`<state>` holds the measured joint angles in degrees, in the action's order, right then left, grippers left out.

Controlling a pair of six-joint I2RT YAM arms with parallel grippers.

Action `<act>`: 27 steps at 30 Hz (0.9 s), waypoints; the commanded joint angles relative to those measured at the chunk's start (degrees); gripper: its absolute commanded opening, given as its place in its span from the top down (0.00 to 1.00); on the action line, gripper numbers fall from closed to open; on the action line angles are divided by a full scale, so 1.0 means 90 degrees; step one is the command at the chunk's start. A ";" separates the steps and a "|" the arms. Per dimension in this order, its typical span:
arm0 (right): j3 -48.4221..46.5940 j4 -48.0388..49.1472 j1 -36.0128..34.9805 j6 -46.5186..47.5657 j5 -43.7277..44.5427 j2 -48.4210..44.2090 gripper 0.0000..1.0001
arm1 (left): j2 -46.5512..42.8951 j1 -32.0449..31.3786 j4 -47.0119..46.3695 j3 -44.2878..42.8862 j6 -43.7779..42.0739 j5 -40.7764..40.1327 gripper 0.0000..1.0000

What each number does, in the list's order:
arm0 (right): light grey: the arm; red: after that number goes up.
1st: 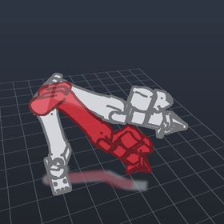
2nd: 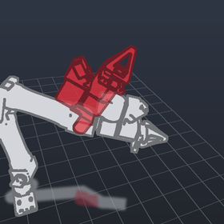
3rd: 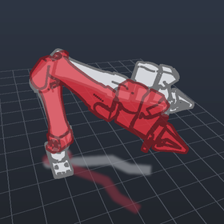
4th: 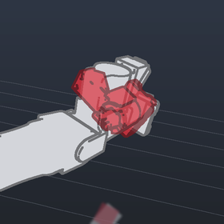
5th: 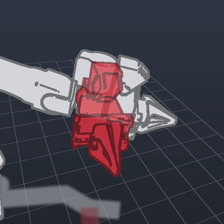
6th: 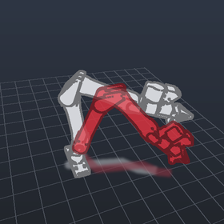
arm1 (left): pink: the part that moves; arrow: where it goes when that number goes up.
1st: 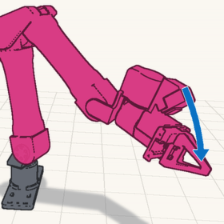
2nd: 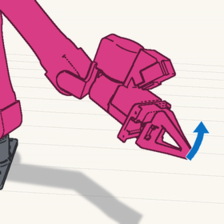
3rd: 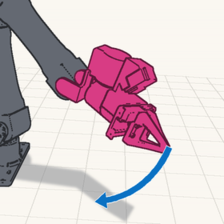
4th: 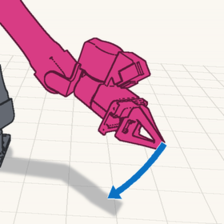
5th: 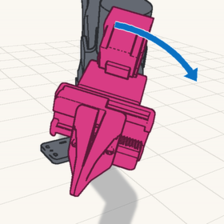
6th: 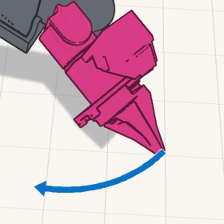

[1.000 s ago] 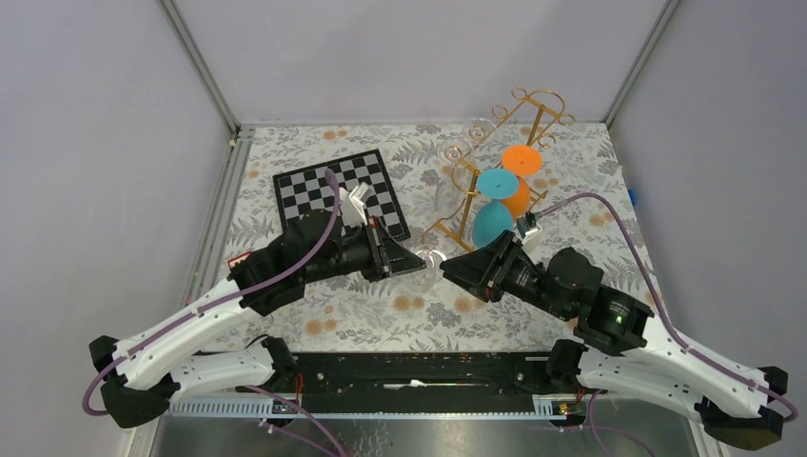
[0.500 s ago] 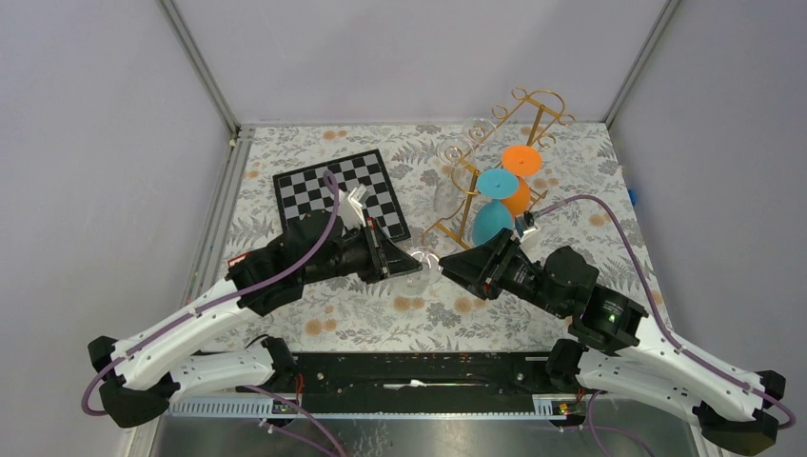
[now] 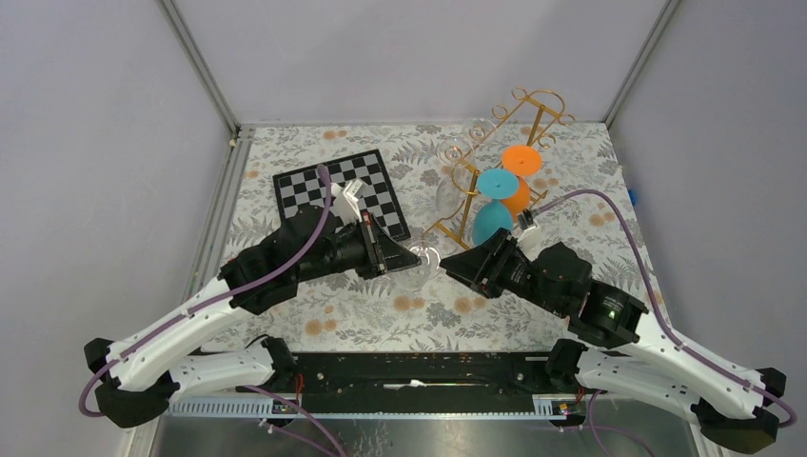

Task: Place the wine glass upside down on the wine glass rack

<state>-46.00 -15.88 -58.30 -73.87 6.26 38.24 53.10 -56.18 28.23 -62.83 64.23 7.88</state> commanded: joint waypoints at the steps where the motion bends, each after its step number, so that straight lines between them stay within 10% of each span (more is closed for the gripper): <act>1: -0.0219 0.0247 0.0059 0.0096 -0.0077 0.0227 0.49 | 0.0020 -0.0026 -0.0607 -0.0481 -0.0103 0.0196 1.00; 12: -0.0205 0.0602 0.0055 0.0009 -0.0436 0.0414 0.68 | 0.0193 -0.0026 -0.0925 -0.0339 0.0025 0.0499 1.00; 20: -0.0091 0.0704 0.0062 -0.0106 -0.0676 0.0359 1.00 | 0.0234 -0.0027 -0.1057 -0.0269 0.0063 0.0575 1.00; 27: -0.0025 0.0691 0.0062 -0.0083 -0.0676 0.0264 1.00 | 0.0109 -0.0019 -0.0771 -0.0348 -0.0164 0.0358 0.59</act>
<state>-46.19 -10.24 -57.91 -74.67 1.15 40.29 55.55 -56.14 25.74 -63.35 64.99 11.55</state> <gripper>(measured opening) 0.046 0.315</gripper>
